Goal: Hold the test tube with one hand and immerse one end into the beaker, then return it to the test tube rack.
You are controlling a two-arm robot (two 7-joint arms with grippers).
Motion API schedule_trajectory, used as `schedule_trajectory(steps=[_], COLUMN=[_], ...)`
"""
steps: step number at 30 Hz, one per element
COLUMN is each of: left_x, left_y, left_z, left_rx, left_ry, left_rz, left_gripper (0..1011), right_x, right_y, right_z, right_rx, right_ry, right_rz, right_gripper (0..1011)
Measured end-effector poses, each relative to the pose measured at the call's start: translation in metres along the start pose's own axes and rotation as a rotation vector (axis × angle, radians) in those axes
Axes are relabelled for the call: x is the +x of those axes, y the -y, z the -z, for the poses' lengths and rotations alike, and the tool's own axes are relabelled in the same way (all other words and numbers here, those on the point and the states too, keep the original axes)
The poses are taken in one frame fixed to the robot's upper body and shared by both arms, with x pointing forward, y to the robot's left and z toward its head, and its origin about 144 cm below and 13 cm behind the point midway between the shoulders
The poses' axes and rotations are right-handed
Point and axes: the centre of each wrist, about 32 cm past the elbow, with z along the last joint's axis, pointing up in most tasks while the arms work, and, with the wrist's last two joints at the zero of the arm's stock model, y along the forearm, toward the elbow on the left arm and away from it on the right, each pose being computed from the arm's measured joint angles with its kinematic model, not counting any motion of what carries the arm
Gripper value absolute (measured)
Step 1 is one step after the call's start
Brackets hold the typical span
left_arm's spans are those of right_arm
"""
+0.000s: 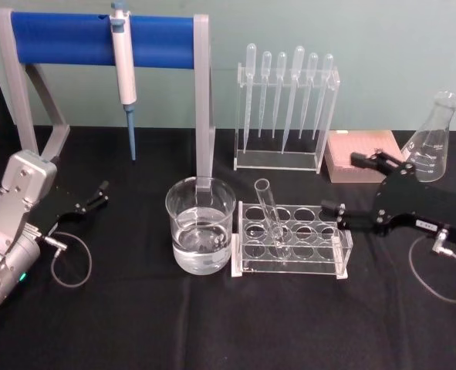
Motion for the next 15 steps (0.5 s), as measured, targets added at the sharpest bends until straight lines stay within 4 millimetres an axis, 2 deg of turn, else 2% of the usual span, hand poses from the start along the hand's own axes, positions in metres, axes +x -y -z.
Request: schedule_trajectory(steps=[6, 15], left_x=[0.000, 0.000], left_y=[0.000, 0.000], left_z=[0.000, 0.000], left_rx=[0.000, 0.000], left_ry=[0.000, 0.000], left_rz=[0.000, 0.000], left_gripper=[1000, 1000], right_x=[0.005, 0.017], right_y=[-0.010, -0.036], right_z=[-0.006, -0.016], right_rx=[-0.027, -0.082], right_ry=[0.030, 0.034], right_rz=[-0.099, -0.223], right_gripper=[1002, 1002])
